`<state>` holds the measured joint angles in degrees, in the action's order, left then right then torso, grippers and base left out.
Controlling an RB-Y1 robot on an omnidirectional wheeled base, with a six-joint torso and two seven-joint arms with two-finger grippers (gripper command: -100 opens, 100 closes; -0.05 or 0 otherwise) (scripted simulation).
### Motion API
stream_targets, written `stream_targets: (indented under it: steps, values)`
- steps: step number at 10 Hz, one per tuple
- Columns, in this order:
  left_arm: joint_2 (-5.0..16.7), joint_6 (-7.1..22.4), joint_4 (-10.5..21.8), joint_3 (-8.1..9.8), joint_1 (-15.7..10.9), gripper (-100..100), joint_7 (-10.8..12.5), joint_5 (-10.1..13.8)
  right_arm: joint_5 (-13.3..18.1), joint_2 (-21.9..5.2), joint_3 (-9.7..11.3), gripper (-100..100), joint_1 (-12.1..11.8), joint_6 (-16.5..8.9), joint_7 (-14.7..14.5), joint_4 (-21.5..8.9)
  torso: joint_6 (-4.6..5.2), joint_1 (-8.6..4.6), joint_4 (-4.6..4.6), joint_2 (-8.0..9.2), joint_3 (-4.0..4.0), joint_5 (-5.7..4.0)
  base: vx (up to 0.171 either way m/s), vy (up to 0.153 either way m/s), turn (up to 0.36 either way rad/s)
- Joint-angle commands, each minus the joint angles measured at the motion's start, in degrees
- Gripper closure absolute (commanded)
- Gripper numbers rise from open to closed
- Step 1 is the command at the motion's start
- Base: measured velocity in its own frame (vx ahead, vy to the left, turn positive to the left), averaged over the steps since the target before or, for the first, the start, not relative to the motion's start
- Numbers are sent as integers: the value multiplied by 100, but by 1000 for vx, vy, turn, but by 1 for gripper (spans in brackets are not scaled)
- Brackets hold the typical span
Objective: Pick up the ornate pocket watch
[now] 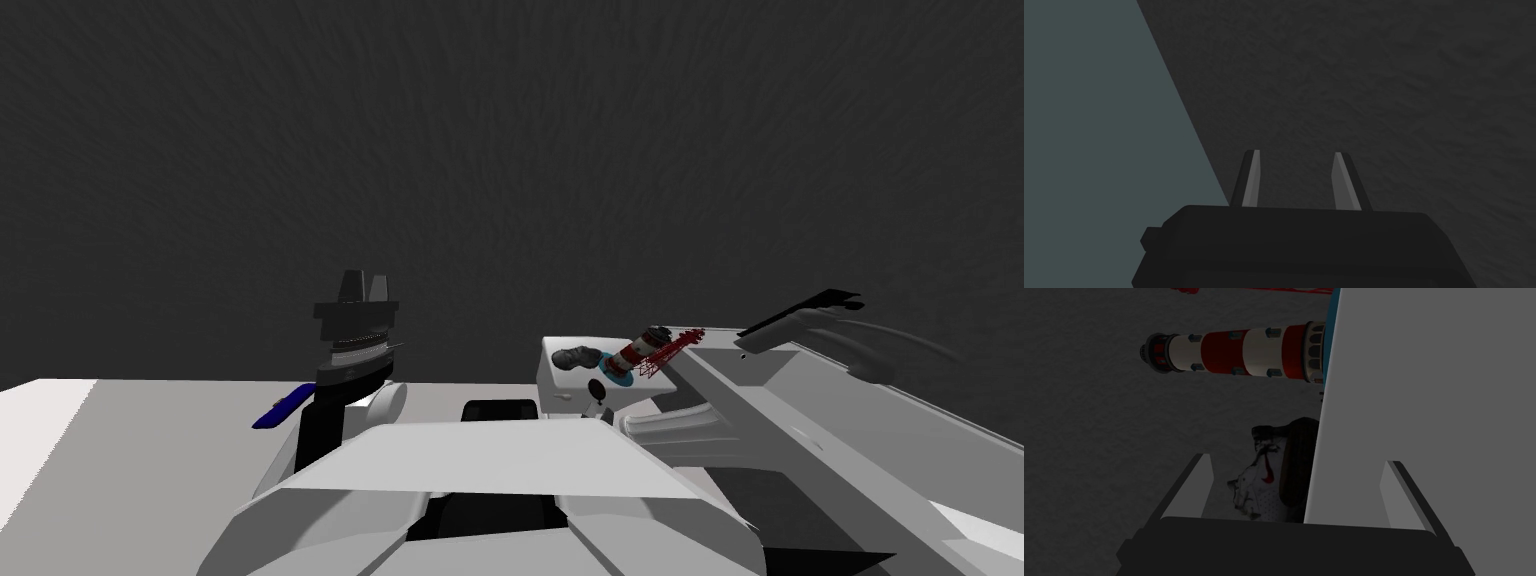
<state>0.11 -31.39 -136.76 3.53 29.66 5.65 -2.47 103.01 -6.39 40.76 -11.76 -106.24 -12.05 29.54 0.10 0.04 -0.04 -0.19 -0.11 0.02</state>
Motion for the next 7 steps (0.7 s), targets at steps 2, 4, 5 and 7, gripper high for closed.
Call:
stream_targets:
  steps: [2,4,5,7]
  values:
    - [0,0,0,0,0,0,0,0,35,-13,33,-100,-66,-1,-202,251,0,0,2,6,4,0,0,-17,17]
    - [0,0,0,0,0,0,0,0,71,-26,66,-100,-132,-4,-403,499,0,-11,2,10,6,-3,3,-19,5]
    - [0,0,0,0,0,0,0,0,89,-32,82,-100,-164,-5,-503,623,0,0,2,10,6,-1,-4,2,12]
    - [0,0,0,0,0,0,0,0,124,-45,115,-100,-230,-8,-704,872,0,2,3,11,7,0,-5,2,17]
